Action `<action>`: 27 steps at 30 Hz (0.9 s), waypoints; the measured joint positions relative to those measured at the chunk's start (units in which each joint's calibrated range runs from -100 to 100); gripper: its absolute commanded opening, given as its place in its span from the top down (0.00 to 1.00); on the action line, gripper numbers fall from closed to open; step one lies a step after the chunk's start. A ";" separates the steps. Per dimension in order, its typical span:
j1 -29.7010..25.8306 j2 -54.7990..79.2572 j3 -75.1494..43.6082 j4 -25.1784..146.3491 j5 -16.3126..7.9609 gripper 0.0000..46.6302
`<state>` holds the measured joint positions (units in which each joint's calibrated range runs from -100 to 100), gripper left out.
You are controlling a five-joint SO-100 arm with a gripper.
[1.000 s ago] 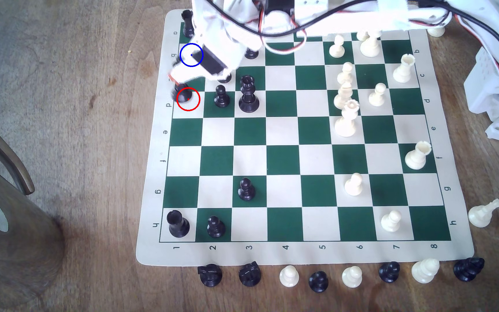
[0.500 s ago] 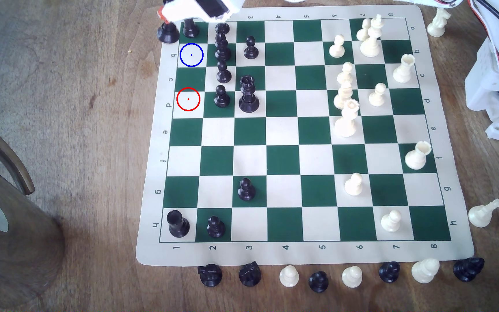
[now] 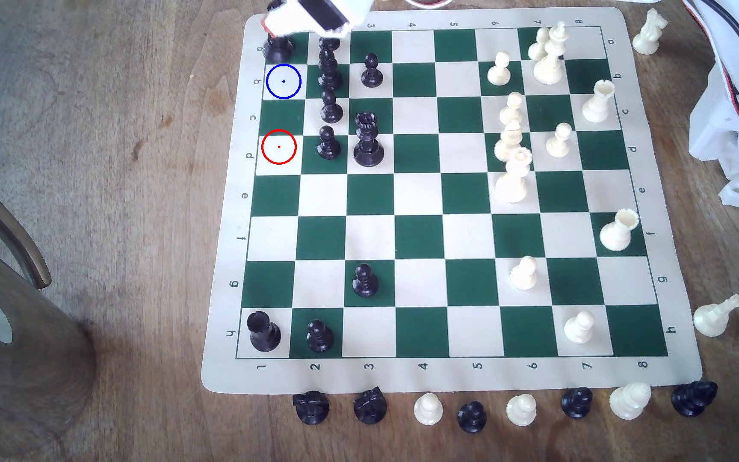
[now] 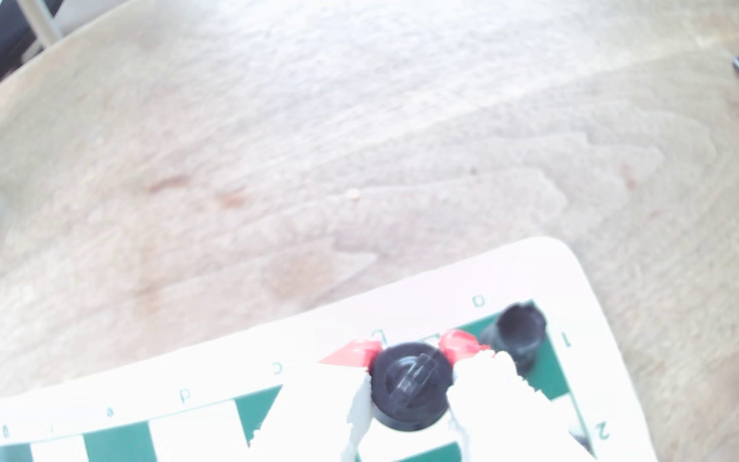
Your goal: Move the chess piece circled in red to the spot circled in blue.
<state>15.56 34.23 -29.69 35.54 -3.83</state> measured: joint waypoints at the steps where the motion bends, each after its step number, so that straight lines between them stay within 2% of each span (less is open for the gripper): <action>1: 0.00 0.00 0.72 -0.16 0.00 1.00; 19: 0.00 4.86 3.16 -5.66 0.24 1.00; 20: 0.00 4.86 3.16 -5.66 0.24 0.96; 22: 0.00 4.86 3.07 -5.66 0.24 0.70; 23: 0.00 4.86 3.07 -5.66 0.24 0.62; 25: 0.00 4.94 3.07 -6.22 0.00 0.50; 27: 0.00 4.94 3.07 -7.01 -0.39 0.46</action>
<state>15.56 39.17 -26.62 28.53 -4.22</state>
